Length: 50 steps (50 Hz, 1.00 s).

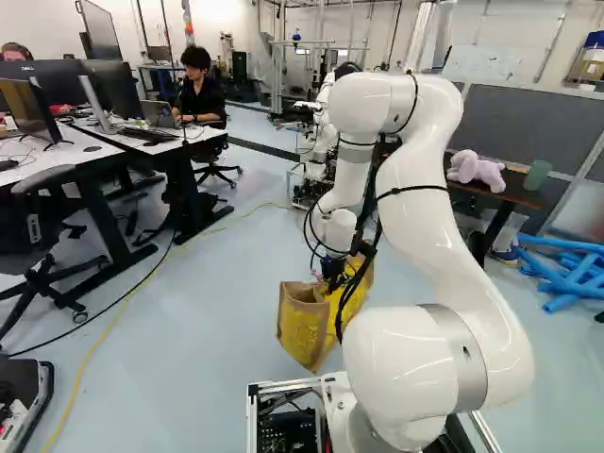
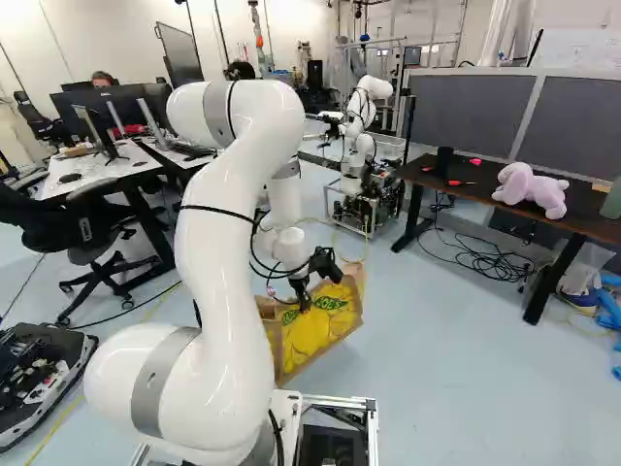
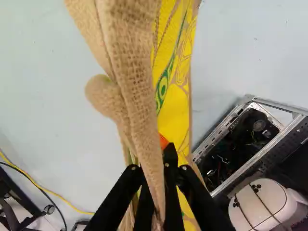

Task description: Pick up the bag on the ground and place it on the table

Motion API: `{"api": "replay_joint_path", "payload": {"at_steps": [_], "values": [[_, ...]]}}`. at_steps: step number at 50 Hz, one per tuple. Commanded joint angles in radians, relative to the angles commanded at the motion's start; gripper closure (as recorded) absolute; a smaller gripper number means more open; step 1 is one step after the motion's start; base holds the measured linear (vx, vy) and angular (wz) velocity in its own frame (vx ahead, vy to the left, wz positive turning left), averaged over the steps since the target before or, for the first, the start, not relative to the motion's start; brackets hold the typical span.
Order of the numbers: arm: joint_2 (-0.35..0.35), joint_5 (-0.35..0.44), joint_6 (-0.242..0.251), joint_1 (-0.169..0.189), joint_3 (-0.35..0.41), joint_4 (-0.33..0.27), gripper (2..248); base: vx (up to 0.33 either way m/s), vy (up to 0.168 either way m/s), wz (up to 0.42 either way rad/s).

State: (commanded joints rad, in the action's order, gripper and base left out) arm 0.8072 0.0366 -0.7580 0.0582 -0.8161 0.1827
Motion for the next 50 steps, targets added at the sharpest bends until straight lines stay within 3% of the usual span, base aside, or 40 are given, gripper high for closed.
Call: {"api": "replay_joint_path", "payload": {"at_steps": [34,50], "values": [[-0.154,-0.001,0.0,0.0,0.093,0.0,229,0.0,0.0,0.0],[-0.227,-0.041,0.0,0.0,0.129,0.0,229,0.0,0.0,0.0]]}}
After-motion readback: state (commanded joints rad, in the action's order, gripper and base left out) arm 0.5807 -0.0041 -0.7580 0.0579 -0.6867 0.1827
